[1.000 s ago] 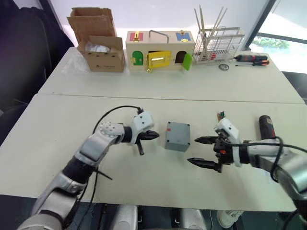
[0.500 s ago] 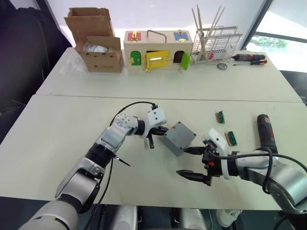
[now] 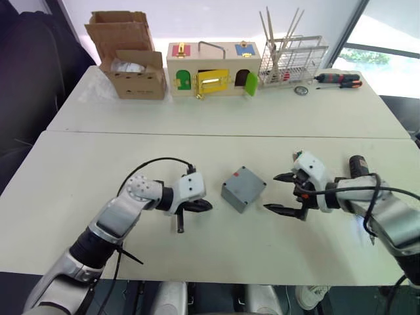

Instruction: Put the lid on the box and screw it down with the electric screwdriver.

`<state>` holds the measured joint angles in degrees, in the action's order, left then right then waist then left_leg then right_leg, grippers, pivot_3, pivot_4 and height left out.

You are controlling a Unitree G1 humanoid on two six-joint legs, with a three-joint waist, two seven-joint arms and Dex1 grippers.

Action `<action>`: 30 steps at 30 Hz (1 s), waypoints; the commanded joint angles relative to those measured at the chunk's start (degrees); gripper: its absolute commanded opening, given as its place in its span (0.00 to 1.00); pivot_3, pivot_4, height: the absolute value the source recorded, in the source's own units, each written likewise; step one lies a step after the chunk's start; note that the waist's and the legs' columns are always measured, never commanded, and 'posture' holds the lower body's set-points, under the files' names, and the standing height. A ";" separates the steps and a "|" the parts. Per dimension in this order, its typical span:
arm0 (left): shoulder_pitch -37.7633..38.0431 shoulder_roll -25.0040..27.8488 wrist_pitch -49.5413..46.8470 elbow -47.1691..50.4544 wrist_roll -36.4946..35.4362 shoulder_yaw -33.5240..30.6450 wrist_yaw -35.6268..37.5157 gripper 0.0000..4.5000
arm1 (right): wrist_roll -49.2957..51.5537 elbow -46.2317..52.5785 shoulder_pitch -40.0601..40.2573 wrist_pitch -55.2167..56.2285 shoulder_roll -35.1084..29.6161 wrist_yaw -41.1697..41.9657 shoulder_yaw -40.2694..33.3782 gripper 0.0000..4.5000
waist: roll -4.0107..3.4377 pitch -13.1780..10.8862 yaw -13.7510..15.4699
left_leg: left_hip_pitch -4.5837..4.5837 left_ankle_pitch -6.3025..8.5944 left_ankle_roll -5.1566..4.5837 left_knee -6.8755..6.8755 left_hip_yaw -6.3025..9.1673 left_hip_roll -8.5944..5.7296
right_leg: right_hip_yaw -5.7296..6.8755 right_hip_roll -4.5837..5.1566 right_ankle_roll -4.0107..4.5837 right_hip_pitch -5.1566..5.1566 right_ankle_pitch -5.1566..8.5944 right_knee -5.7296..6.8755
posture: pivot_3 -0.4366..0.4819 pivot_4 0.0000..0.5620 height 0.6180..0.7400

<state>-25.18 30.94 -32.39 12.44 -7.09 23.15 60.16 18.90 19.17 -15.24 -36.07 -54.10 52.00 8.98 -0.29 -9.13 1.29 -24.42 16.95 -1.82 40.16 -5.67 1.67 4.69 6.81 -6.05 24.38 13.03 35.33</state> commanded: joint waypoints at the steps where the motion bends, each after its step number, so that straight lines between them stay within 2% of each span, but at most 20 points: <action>1: -2.43 -4.21 0.44 -1.85 1.46 0.94 -4.38 0.00 | 0.31 2.27 -0.98 0.07 0.82 2.50 1.33 1.00 | 0.01 -0.01 0.44 | 0.00 0.00 0.01 0.00 0.00 -0.08 | 0.00 0.00 -0.01 0.00 0.00 0.00 | 0.48 0.27 0.90; 5: -5.37 -9.06 4.03 -8.34 2.83 0.06 -8.38 0.00 | 0.95 5.63 1.20 -1.67 1.31 2.70 1.53 1.00 | 0.02 -0.01 0.98 | 0.02 -0.02 0.03 0.01 -0.03 -0.09 | 0.00 -0.02 -0.01 0.00 -0.01 0.02 | 0.48 0.27 0.90; 8: -6.88 -10.47 6.73 -12.02 3.91 -0.19 -9.72 0.00 | 1.61 8.00 3.05 -3.42 1.68 1.88 0.26 1.00 | 0.02 0.00 0.94 | 0.01 -0.01 0.01 0.01 0.00 -0.09 | 0.01 -0.02 -0.01 0.00 -0.01 0.04 | 0.48 0.27 0.90; 24: -8.66 -11.89 10.80 -16.99 4.59 -0.47 -9.86 0.00 | 2.14 12.22 6.83 -7.45 2.82 -2.32 -3.01 1.00 | 0.02 -0.01 0.95 | 0.01 0.00 -0.01 0.02 0.01 -0.09 | 0.01 -0.02 0.00 0.00 -0.01 0.04 | 0.48 0.27 0.90; 28: -5.96 -6.59 8.31 -11.59 3.85 -1.49 -7.14 0.00 | 5.86 13.56 11.26 -17.15 -3.00 -2.52 -17.75 1.00 | 0.02 -0.01 0.92 | -0.01 -0.01 0.02 0.02 0.01 -0.07 | 0.01 0.00 0.00 0.01 -0.01 0.02 | 0.48 0.27 0.90; 30: -4.13 -3.78 6.93 -8.08 2.13 -2.81 -5.47 0.00 | 9.80 11.56 11.28 -21.26 -1.39 -3.61 -29.24 1.00 | 0.03 -0.01 0.83 | 0.01 0.00 -0.01 0.02 -0.02 -0.01 | 0.01 0.02 0.01 0.01 -0.02 0.02 | 0.48 0.27 0.90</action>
<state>-29.65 26.36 -24.77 0.37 -3.32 22.12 53.43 25.72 30.51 -3.36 -54.85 -56.08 49.10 -12.02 -0.26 -9.14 2.12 -24.40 16.96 -1.83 40.19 -5.69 1.73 4.69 6.82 -6.04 24.39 13.01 35.36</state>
